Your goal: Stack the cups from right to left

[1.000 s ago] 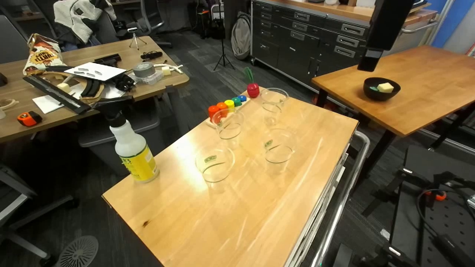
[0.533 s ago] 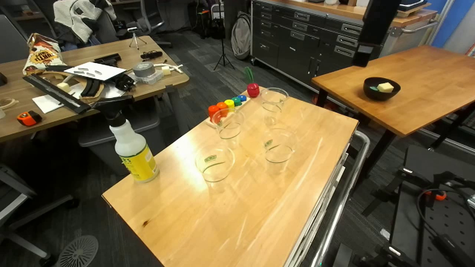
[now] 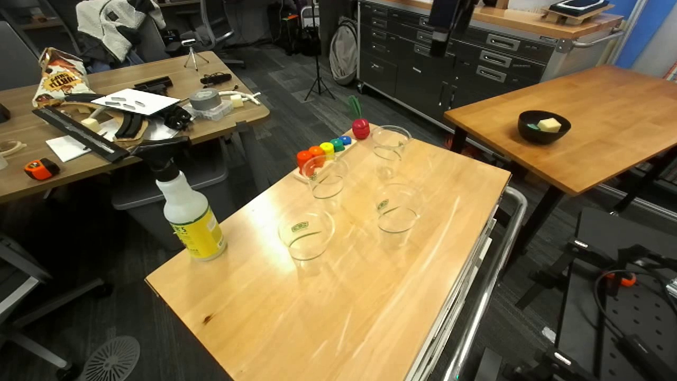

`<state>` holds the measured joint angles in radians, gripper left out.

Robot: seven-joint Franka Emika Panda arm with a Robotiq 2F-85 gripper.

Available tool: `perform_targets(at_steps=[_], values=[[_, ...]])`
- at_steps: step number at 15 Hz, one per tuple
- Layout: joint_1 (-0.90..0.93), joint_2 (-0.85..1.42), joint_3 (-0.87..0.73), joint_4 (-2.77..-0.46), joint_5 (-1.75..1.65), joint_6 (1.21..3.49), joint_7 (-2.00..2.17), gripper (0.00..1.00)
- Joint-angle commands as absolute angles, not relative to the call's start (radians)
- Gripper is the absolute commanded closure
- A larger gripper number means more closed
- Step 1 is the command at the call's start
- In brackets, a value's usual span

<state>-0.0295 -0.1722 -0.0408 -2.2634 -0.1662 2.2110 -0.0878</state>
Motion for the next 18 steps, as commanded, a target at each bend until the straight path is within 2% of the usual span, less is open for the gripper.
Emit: perform_targets(at_steps=[1, 8, 18], values=[[-0.047, 0.004, -0.068, -2.127, -0.161, 2.252, -0.186, 0.00], [-0.089, 0.213, -0.081, -2.016, -0.152, 2.221, -0.303, 0.00], [-0.130, 0.424, -0.077, -1.897, -0.101, 2.242, -0.234, 0.00]])
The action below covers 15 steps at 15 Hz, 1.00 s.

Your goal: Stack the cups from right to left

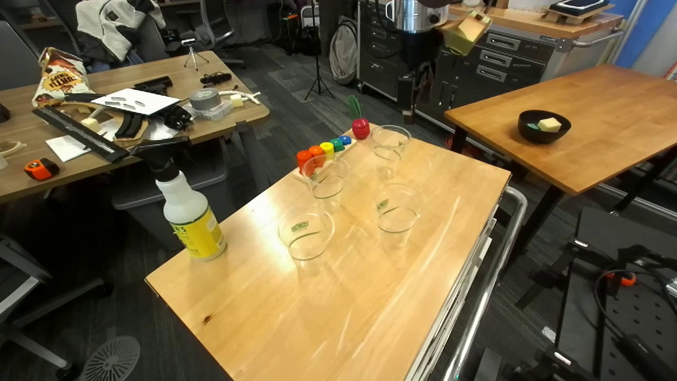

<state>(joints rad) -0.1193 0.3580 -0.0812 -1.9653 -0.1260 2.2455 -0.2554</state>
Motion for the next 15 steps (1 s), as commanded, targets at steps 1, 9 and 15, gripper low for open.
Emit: perform_targets(at_steps=[1, 9, 15], values=[[-0.131, 0.442, -0.078, -1.885, -0.102, 2.242, -0.227, 0.00], [-0.127, 0.559, -0.091, -1.784, -0.109, 2.251, -0.110, 0.00], [-0.136, 0.596, -0.098, -1.739, -0.096, 2.238, -0.052, 0.51]])
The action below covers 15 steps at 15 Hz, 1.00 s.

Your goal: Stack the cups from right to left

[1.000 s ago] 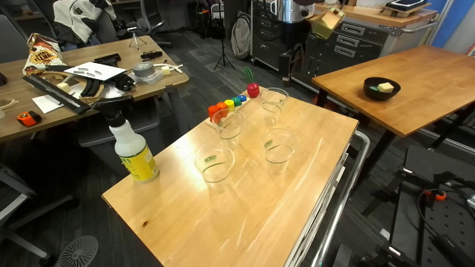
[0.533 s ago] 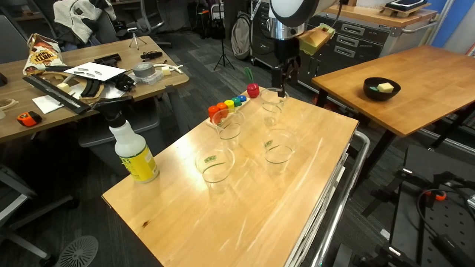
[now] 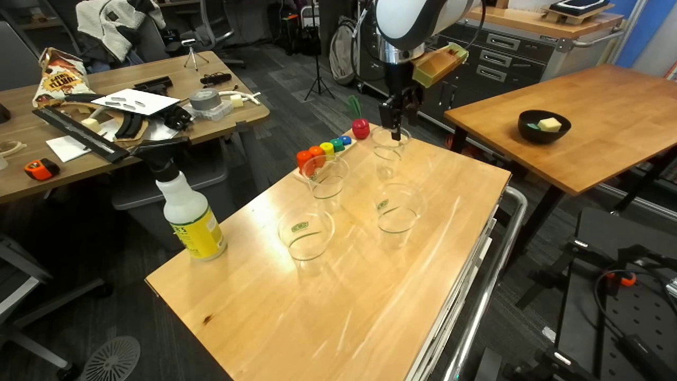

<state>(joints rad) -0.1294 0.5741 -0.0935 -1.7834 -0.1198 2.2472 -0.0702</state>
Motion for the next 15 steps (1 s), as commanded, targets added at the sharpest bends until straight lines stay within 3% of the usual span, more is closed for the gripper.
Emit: perform_targets(at_steps=[1, 6, 7, 15], values=[[-0.137, 0.594, -0.099, -1.741, -0.096, 2.232, -0.048, 0.58], [-0.147, 0.583, -0.085, -1.762, -0.057, 2.231, -0.056, 0.96], [-0.146, 0.583, -0.083, -1.763, -0.051, 2.229, -0.057, 0.99], [-0.137, 0.520, -0.078, -1.717, -0.015, 2.056, -0.047, 0.97]])
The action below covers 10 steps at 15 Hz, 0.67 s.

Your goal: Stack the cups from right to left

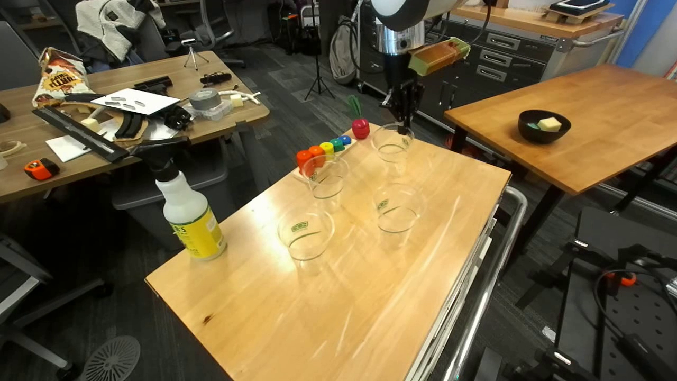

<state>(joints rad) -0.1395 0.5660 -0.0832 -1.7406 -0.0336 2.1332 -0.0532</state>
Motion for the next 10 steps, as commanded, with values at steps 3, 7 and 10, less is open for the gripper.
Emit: perform_targets(at_steps=[3, 7, 10], values=[[-0.129, 0.451, -0.054, -1.689, 0.009, 2.025, -0.061, 0.98], [-0.135, 0.408, 0.012, -1.594, 0.161, 1.939, -0.090, 0.97], [-0.129, 0.418, 0.051, -1.529, 0.282, 1.856, -0.104, 0.97]])
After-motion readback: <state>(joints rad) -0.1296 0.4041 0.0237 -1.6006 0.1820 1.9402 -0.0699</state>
